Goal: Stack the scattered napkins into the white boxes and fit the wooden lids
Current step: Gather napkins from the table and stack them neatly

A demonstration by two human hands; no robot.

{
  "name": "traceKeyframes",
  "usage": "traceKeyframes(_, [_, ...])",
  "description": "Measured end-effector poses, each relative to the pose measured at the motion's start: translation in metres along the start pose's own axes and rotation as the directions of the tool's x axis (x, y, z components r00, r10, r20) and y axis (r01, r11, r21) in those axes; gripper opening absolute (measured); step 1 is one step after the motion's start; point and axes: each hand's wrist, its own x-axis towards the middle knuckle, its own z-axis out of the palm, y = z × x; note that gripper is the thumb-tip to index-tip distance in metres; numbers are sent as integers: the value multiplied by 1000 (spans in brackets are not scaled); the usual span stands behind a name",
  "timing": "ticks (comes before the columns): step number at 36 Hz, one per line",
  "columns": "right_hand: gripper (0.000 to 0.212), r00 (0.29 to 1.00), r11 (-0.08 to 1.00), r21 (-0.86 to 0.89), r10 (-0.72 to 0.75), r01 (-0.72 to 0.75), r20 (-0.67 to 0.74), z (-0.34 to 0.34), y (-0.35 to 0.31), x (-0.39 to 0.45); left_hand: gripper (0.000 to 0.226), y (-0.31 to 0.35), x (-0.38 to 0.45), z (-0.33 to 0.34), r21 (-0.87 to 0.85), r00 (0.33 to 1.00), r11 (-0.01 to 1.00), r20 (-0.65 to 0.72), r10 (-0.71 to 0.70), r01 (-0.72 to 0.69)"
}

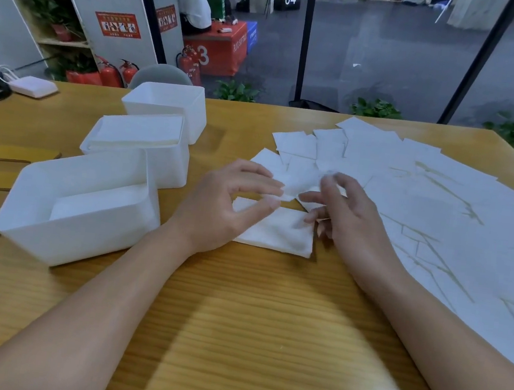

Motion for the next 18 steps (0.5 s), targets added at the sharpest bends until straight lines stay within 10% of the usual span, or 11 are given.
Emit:
traceKeyframes(4, [57,988,933,325,152,-153,30,-2,-7,4,12,6,-6,2,-45,992,994,76,98,-95])
traceKeyframes(8, [27,993,971,206,114,-119,34,-8,3,3,10,7,-6,2,-71,989,993,102,104,-97])
traceKeyframes(18, [48,999,988,152,-28,24,24,-5,3,-2,53,1,1,6,-29,982,983,56,-178,180])
